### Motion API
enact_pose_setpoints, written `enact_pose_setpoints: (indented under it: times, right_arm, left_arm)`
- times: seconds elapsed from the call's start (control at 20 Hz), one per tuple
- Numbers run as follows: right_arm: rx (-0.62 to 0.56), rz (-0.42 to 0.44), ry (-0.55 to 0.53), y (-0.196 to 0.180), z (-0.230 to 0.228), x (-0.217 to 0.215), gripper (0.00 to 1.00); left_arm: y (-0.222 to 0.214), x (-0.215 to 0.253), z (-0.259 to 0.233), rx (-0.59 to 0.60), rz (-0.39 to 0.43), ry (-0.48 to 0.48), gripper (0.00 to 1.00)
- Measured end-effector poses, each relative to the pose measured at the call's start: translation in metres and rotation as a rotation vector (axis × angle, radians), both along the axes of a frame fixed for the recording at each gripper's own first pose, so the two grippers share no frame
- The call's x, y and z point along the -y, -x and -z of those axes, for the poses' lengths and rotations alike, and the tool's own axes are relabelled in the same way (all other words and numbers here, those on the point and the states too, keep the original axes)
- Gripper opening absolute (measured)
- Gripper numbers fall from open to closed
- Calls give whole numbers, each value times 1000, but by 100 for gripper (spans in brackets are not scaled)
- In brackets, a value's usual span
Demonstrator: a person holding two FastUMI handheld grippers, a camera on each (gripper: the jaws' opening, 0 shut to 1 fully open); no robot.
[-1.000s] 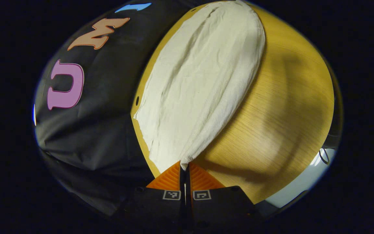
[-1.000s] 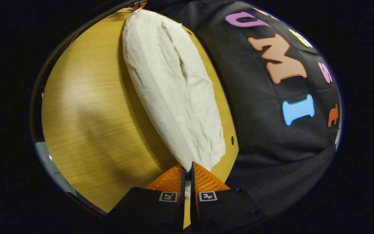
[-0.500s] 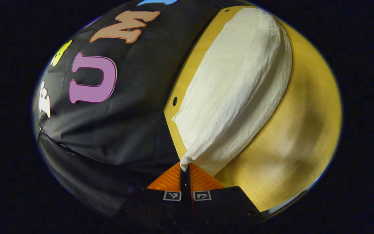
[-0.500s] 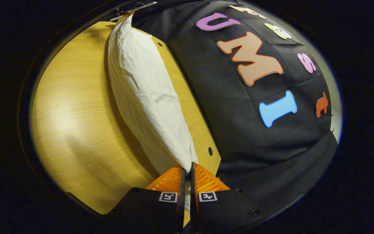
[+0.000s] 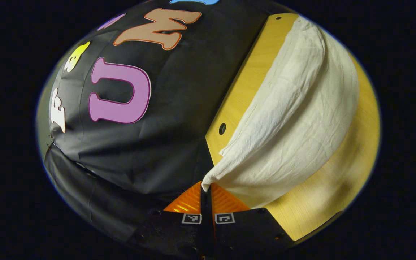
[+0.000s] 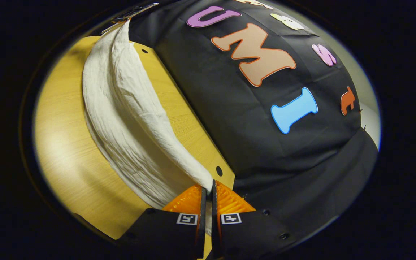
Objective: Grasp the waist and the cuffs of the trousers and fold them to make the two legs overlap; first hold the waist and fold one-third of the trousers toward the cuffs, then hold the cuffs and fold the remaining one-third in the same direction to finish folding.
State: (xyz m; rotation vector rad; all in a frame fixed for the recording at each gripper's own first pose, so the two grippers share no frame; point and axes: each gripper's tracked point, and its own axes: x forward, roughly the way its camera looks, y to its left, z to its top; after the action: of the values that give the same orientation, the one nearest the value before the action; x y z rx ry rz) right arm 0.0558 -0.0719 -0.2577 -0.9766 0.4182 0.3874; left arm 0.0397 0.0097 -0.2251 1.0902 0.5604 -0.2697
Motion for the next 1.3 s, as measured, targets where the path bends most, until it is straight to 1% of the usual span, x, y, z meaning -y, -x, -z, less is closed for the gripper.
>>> enact_pose_setpoints:
  times: [0.25, 0.5, 0.7, 0.8, 0.95, 1.05, 1.1, 1.15, 1.25, 1.3]
  right_arm:
    - [-1, 62, -10, -41, 15, -13, 10]
    - [-37, 136, -26, -72, 50, -21, 10]
    - [-67, 203, -26, -93, 82, -23, 10]
    - [-82, 249, -38, -99, 99, -25, 10]
    - [-117, 306, -73, -101, 120, -30, 11]
    - [-151, 338, -99, -95, 126, -32, 12]
    - [-159, 346, -122, -95, 125, -31, 24]
    - [-178, 350, -169, -92, 123, -36, 31]
    - [-238, 373, -293, -78, 121, -46, 77]
    - [-249, 395, -345, -75, 116, -45, 100]
  left_arm:
    - [-45, 11, 13, -8, -36, 83, 0]
    - [-83, 31, 33, 10, -18, 109, 0]
    - [-113, 43, 56, 41, -28, 119, 0]
    - [-124, 48, 69, 54, -34, 117, 0]
    - [-129, 59, 93, 25, -28, 139, 0]
    - [-124, 75, 100, -3, -19, 220, 0]
    - [-123, 81, 100, -3, -23, 252, 26]
    - [-118, 83, 96, -1, -30, 279, 51]
    - [-117, 84, 83, 28, -53, 319, 100]
    - [-110, 87, 73, 38, -69, 345, 100]
